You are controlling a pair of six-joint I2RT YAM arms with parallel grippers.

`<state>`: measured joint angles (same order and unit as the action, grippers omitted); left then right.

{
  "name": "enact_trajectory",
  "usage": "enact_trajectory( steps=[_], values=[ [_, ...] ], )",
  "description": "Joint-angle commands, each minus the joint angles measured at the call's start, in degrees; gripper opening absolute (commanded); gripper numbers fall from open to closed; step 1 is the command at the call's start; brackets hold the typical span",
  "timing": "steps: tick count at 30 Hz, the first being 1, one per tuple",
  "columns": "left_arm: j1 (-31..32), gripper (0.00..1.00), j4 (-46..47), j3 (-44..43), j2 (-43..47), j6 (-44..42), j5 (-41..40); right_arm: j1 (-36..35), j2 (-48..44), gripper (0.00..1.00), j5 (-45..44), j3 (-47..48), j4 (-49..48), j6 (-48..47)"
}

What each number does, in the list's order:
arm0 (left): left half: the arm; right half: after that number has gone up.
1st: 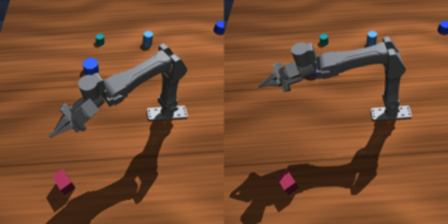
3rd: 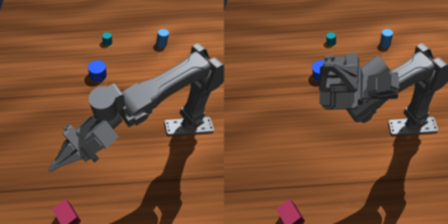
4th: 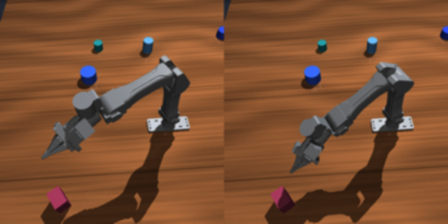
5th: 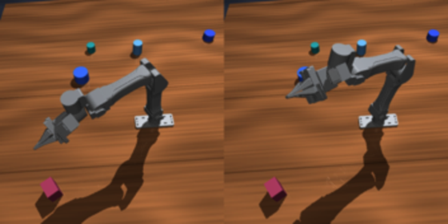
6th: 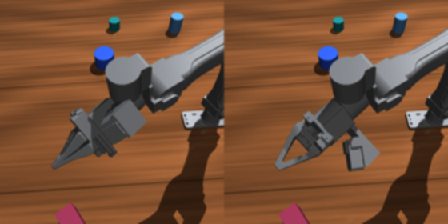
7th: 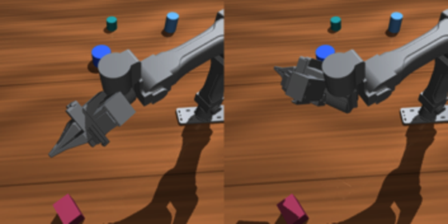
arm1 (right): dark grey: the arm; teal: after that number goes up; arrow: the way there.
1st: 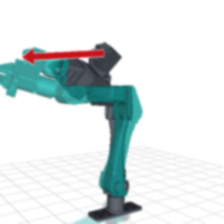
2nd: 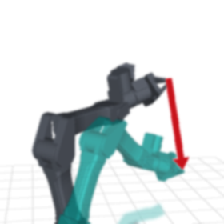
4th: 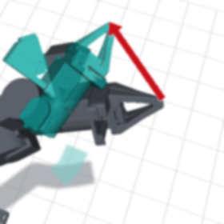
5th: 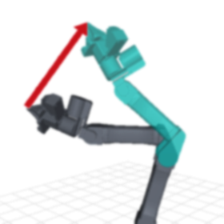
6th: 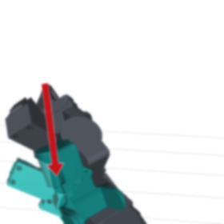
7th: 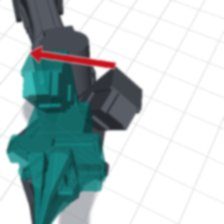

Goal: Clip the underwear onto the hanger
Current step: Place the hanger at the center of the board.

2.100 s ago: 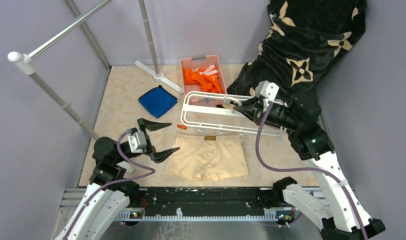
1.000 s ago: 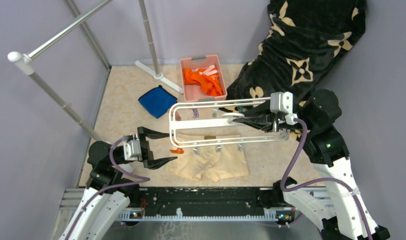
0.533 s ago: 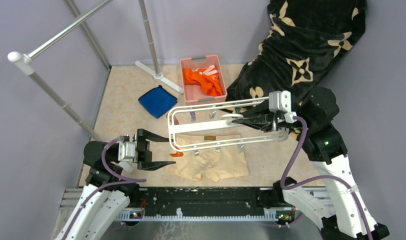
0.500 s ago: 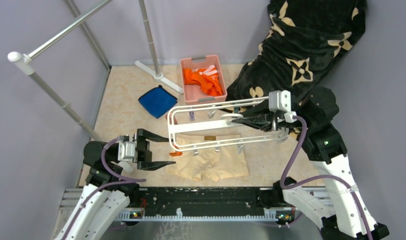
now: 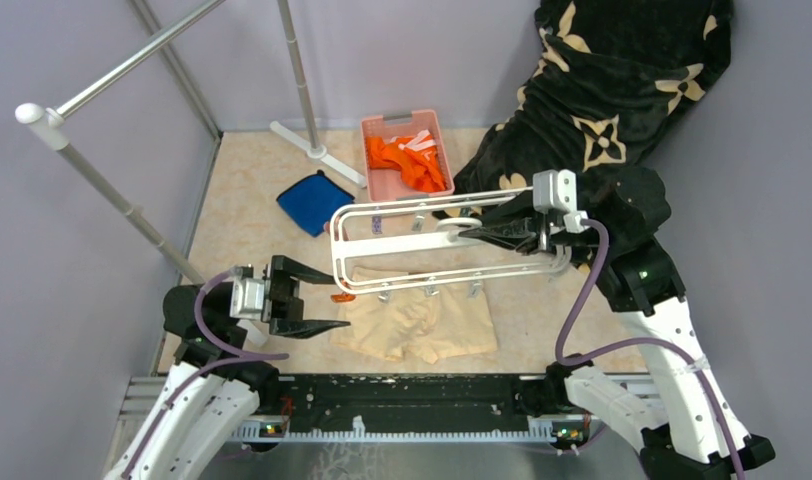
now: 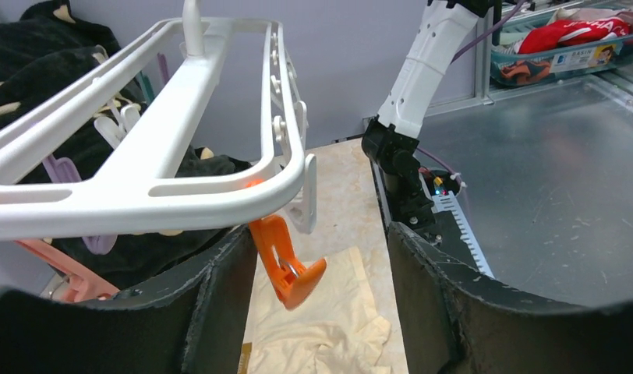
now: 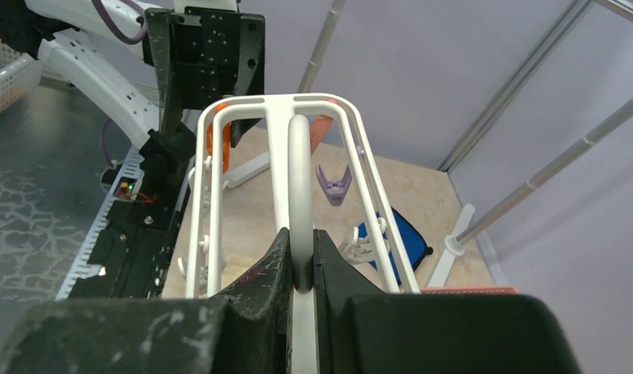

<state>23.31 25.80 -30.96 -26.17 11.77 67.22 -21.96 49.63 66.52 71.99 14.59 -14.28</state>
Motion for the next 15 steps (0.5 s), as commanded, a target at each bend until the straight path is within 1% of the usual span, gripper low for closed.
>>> enact_trajectory(
  steps=[1,5,15],
  values=[
    [-0.25,0.67,5.74,-0.54,-0.36,3.25,1.15,0.07,-0.34,0.00,0.11,0.64,-6.49,-0.87],
    [-0.28,0.65,7.90,-0.24,-0.42,5.00,1.05,0.07,-0.32,0.00,-0.39,0.35,-6.04,-1.35],
    [-0.24,0.60,7.95,0.11,-0.52,6.01,0.80,0.07,-0.19,0.00,-1.21,-0.01,-5.96,-1.74]
  ],
)
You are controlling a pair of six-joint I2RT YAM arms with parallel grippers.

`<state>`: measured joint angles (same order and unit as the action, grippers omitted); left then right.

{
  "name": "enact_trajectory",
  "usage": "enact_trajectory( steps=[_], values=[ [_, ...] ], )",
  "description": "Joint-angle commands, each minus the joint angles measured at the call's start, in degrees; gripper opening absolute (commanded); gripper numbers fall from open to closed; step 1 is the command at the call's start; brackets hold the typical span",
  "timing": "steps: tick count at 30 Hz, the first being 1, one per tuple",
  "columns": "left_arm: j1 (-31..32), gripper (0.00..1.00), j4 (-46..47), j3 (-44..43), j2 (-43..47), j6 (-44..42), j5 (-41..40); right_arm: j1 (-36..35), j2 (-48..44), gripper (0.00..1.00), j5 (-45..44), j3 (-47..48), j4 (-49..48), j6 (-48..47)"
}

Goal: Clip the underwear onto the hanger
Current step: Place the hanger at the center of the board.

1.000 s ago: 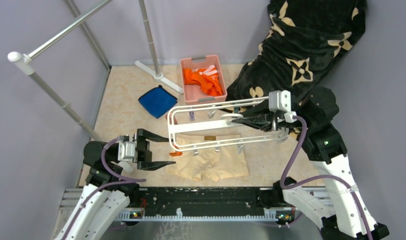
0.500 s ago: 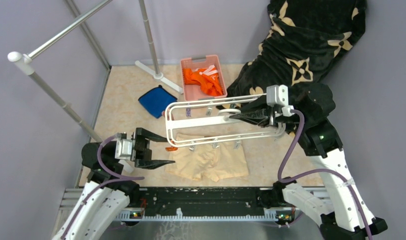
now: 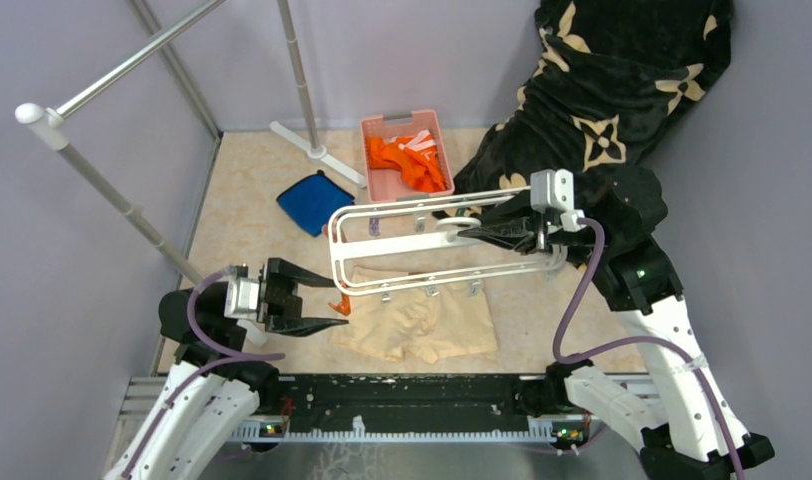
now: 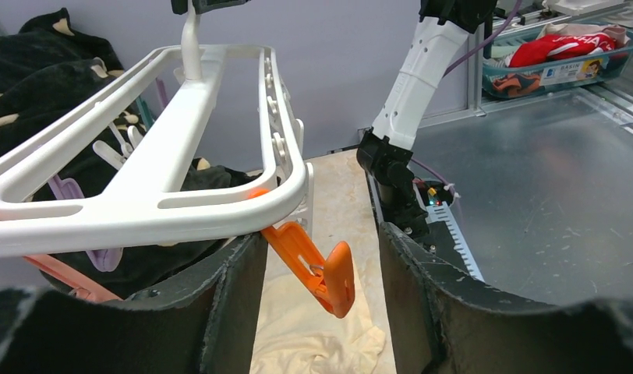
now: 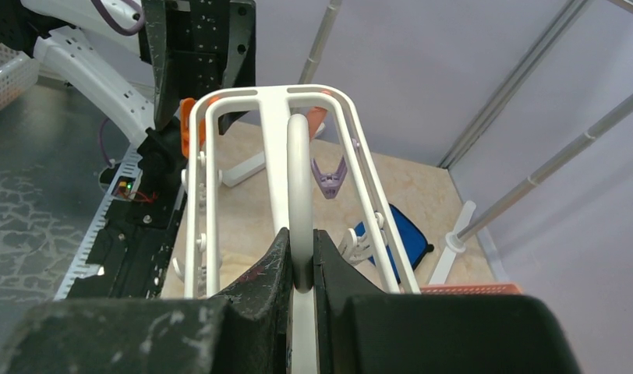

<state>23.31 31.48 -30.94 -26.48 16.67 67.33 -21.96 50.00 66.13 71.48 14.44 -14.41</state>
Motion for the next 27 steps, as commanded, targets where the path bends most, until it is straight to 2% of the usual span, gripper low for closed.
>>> enact_trajectory(
  steps=[1,22,27],
  values=[
    [-0.25,0.60,2.27,0.09,-0.20,1.17,0.65,0.07,-0.49,0.00,-0.99,0.43,-5.87,-1.66],
    [-0.25,0.37,2.56,0.26,-2.18,2.08,-0.72,0.07,-0.41,0.00,-1.71,-0.91,-6.80,-1.21],
    [-0.28,0.31,-0.11,-0.03,-2.85,0.49,-2.94,0.07,-1.08,0.00,-7.41,-2.71,-8.84,-0.24]
  ],
)
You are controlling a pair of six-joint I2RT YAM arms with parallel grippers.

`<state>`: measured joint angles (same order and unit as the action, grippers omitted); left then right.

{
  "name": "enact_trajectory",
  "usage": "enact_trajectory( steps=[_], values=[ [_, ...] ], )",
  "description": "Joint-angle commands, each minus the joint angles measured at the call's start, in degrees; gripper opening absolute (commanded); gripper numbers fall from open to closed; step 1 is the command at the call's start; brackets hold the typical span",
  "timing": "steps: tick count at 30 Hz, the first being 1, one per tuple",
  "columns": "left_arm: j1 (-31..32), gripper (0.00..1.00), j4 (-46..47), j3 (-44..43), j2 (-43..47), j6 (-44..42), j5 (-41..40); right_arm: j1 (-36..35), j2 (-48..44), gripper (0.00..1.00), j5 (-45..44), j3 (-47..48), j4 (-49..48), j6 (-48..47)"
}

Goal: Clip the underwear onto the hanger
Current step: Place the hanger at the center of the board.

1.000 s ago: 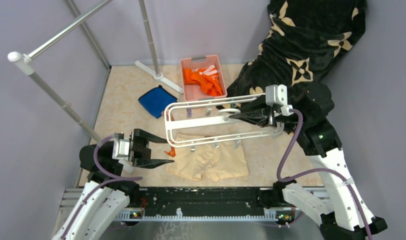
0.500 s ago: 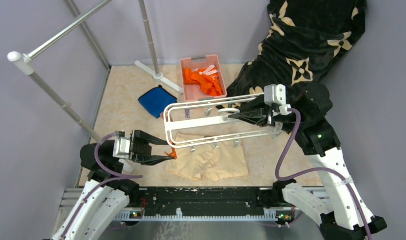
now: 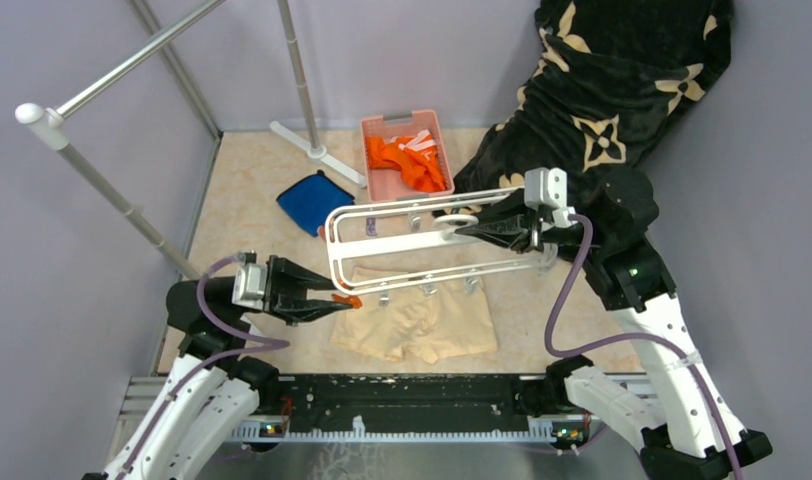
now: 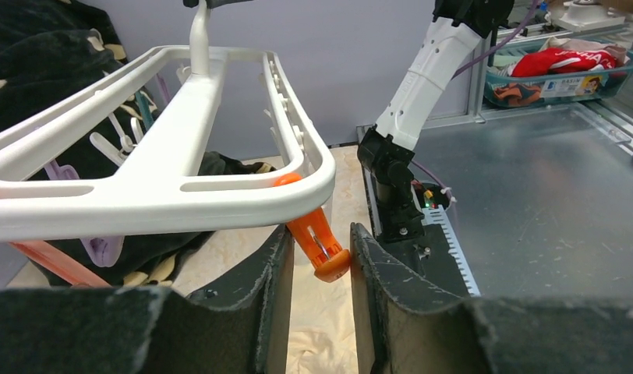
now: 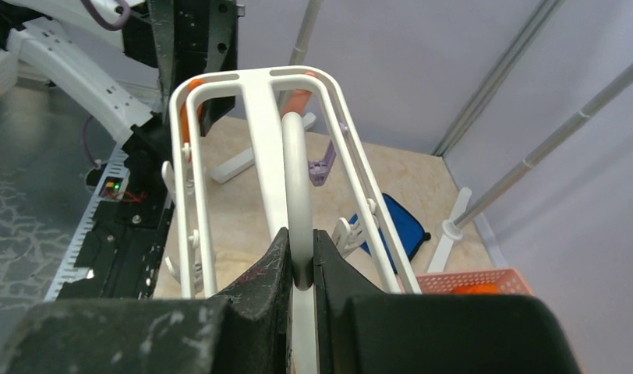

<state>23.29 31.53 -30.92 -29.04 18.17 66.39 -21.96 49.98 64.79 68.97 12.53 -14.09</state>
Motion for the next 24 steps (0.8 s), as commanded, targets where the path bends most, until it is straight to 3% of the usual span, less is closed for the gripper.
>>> enact_trajectory(
  steps=[1,7,13,14,18,20,24],
  values=[
    [-0.23,0.29,-1.92,-0.29,-0.32,-2.06,-2.90,0.05,-1.23,0.00,-8.01,-0.72,-7.34,-0.43],
    [-0.20,0.17,-18.38,-2.61,0.08,-11.35,-12.89,0.07,-2.36,0.00,-16.36,-3.46,-9.23,-0.73],
    [-0.23,0.19,-23.82,-3.20,0.09,-15.31,-24.54,0.07,-0.86,0.00,-20.55,-3.95,-8.31,0.81],
    [-0.18,0.22,-23.84,-3.17,-0.19,-15.36,-26.40,0.07,-0.43,0.00,-21.35,-4.46,-9.06,1.95],
    [-0.19,0.48,-23.48,-3.68,-1.99,-14.83,-31.25,0.00,1.37,0.00,-23.30,-6.24,-12.19,6.48],
    [-0.23,0.58,-22.57,-3.87,-2.94,-14.82,-29.66,-0.02,2.11,0.00,-24.44,-6.91,-13.19,7.78],
    [-0.19,0.68,-19.95,-3.34,-3.61,-12.57,-25.11,-0.10,3.11,0.00,-25.88,-7.44,-14.03,8.46]
  ],
)
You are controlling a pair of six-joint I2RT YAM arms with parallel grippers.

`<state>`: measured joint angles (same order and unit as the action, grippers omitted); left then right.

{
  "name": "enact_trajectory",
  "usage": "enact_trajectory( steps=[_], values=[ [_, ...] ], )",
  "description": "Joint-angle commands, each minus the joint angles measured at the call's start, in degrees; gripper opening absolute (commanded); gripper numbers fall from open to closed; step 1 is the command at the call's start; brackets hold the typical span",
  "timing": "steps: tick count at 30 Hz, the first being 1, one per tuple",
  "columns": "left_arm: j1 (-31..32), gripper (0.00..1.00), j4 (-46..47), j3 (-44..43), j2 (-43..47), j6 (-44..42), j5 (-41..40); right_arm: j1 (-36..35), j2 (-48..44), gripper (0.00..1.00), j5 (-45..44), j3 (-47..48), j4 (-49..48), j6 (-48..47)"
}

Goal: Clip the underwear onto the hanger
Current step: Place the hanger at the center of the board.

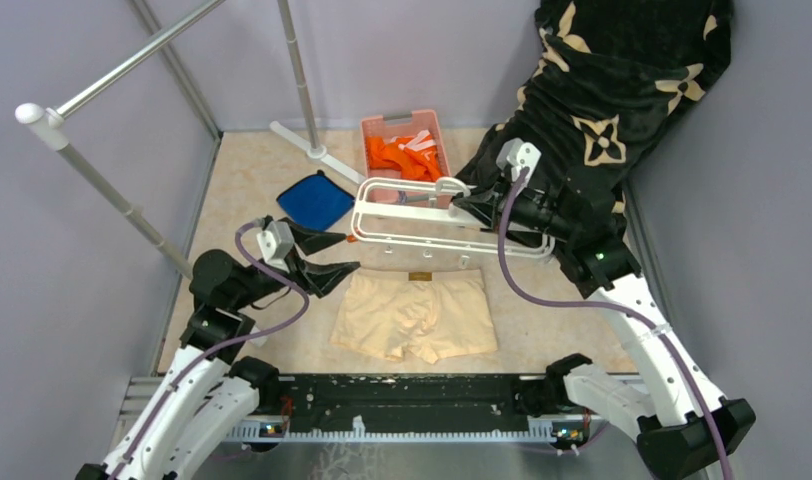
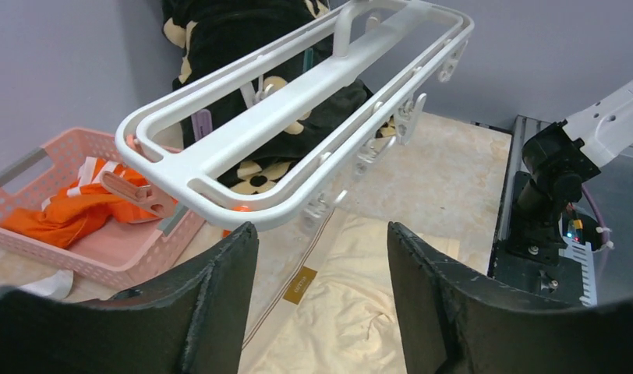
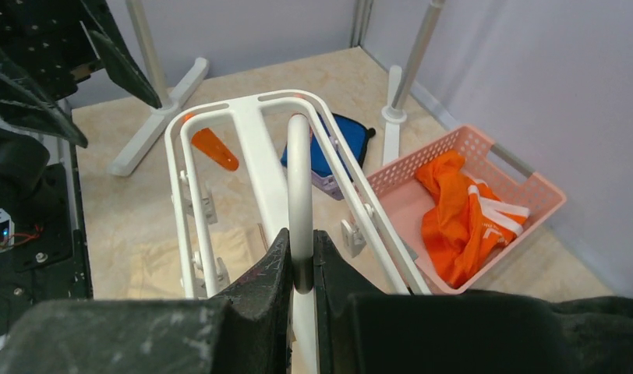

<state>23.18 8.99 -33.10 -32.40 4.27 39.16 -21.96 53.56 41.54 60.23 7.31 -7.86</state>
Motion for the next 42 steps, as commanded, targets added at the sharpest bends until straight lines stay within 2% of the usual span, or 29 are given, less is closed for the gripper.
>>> enact_trajectory(
  steps=[1,9,14,16,19,24,32,36,42],
  values=[
    [-0.10,0.69,3.29,-0.91,-0.06,1.81,2.49,-0.11,-0.33,0.00,-2.68,1.30,-8.76,2.19],
    [-0.10,0.74,3.12,1.25,3.83,0.78,-1.93,-0.11,-1.38,0.00,-2.42,0.98,-7.76,-1.79],
    [-0.11,0.76,-3.24,0.08,8.35,-5.97,3.43,-0.08,-3.86,0.00,0.37,0.28,-6.96,-6.57],
    [-0.10,0.77,-6.20,-0.72,10.85,-8.38,2.90,-0.03,-4.88,0.00,2.21,0.10,-6.07,-8.75],
    [-0.07,0.76,-10.31,-1.61,13.16,-10.04,-3.54,-0.02,-6.05,0.00,5.12,0.41,-4.43,-11.04],
    [-0.06,0.71,-13.49,-1.55,12.47,-5.70,-21.45,-0.02,-7.44,0.00,9.37,1.58,-2.19,-12.54],
    [-0.12,0.71,-14.22,1.10,14.96,-2.87,-36.92,-0.02,-7.93,0.00,16.11,9.54,13.28,-19.04],
    [-0.07,0.71,-12.73,1.49,13.36,-3.28,-32.16,-0.02,-9.06,0.00,19.03,9.29,10.78,-16.66],
    [-0.13,0.73,-3.88,4.51,11.28,-4.75,-13.57,-0.02,-9.19,0.00,22.19,7.89,3.89,-11.58]
  ],
)
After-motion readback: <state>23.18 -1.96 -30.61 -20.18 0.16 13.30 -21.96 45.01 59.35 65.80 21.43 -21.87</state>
